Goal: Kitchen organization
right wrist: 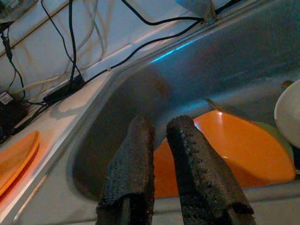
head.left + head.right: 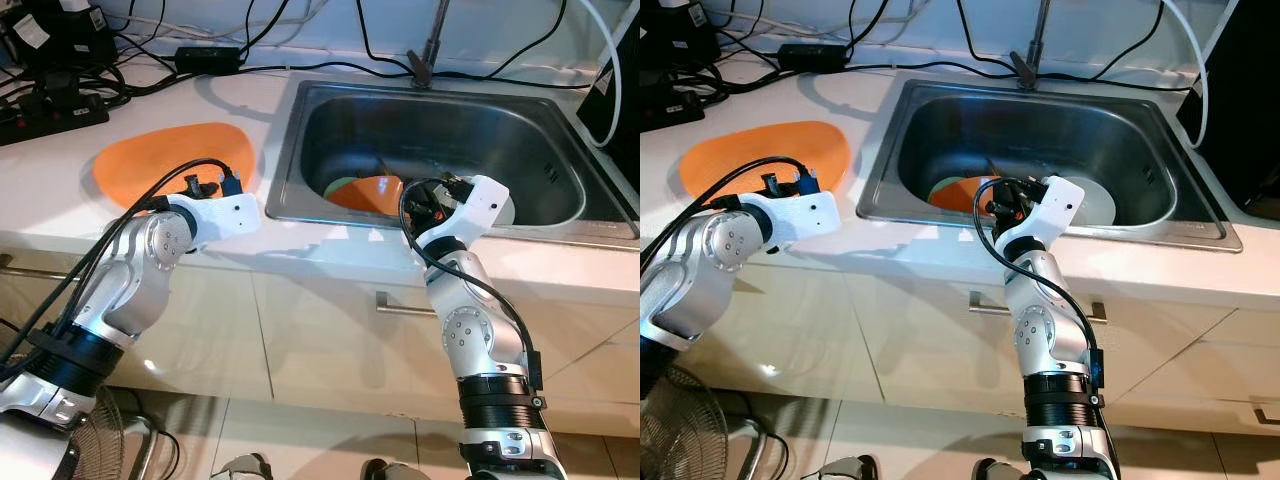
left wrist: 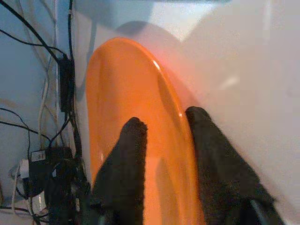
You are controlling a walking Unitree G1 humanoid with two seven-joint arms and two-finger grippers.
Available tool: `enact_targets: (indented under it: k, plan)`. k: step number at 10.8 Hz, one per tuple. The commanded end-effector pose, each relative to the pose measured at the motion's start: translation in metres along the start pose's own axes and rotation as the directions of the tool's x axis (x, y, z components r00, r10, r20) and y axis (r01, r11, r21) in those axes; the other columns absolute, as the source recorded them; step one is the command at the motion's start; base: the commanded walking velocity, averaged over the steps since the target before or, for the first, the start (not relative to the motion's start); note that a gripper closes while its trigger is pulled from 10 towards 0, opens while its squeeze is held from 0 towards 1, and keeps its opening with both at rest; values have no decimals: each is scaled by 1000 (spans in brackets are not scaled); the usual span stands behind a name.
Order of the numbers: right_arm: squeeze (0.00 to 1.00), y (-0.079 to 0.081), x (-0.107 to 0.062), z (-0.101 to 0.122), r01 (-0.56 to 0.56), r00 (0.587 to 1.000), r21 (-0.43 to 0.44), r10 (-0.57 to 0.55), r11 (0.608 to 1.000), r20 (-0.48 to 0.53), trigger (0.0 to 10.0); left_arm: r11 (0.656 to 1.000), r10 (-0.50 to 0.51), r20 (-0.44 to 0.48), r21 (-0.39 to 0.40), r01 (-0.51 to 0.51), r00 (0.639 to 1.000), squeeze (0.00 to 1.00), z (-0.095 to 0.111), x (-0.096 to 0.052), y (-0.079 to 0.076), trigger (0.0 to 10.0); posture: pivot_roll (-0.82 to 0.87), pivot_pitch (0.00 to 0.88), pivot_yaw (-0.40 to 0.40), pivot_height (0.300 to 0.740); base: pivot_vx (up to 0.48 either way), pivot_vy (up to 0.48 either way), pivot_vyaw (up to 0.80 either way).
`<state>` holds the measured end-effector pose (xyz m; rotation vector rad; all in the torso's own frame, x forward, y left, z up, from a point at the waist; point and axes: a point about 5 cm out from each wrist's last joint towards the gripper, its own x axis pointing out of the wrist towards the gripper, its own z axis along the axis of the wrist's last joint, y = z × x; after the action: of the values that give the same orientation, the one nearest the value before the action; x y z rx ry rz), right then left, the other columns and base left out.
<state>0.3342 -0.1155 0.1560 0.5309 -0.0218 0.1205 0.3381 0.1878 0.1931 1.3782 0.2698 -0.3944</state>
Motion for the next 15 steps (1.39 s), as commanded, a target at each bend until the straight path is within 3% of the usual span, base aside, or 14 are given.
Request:
enact_targets:
  k: [1, 5, 8, 9, 11, 12, 13, 15]
  plan:
    - [0, 2, 1, 7, -3, 1000, -1, 3, 1000, 15, 10000, 997, -83, -10, -4, 83, 996, 0, -2, 4, -18, 0, 86, 100, -13, 740, 0, 0, 0]
    - [0, 2, 2, 6, -3, 1000, 1, 3, 1000, 15, 10000, 997, -73, -6, -2, 73, 997, 0, -2, 5, -18, 0, 86, 96, -14, 740, 0, 0, 0]
    - [0, 2, 2, 7, -3, 1000, 1, 3, 1000, 15, 10000, 999, -12, 7, 33, 12, 1000, 0, 2, 5, -10, 0, 88, 95, -15, 740, 0, 0, 0]
    - [0, 2, 2, 7, -3, 1000, 1, 3, 1000, 14, 10000, 998, 22, 15, 57, -23, 1000, 0, 4, 4, -5, 0, 88, 95, -15, 740, 0, 0, 0]
    - [0, 3, 2, 7, -4, 1000, 1, 4, 1000, 15, 10000, 970, 195, 112, 126, -209, 974, 0, 22, 1, 19, 0, 89, 92, -18, 740, 0, 0, 0]
    - [0, 4, 4, 7, -9, 1000, -1, 9, 1000, 15, 10000, 946, 276, 172, 128, -299, 946, 0, 33, -1, 29, 5569, 90, 91, -20, 740, 0, 0, 0]
    - [0, 6, 5, 8, -16, 1000, -2, 16, 1000, 17, 10000, 939, 310, 208, 89, -333, 928, 0, 40, -2, 30, 10000, 88, 88, -21, 740, 0, 0, 0]
    - [0, 10, 8, 11, -29, 999, -1, 29, 1000, 24, 10000, 934, 320, 274, 69, -351, 907, 0, 58, -3, 23, 10000, 85, 83, -23, 740, 0, 0, 0]
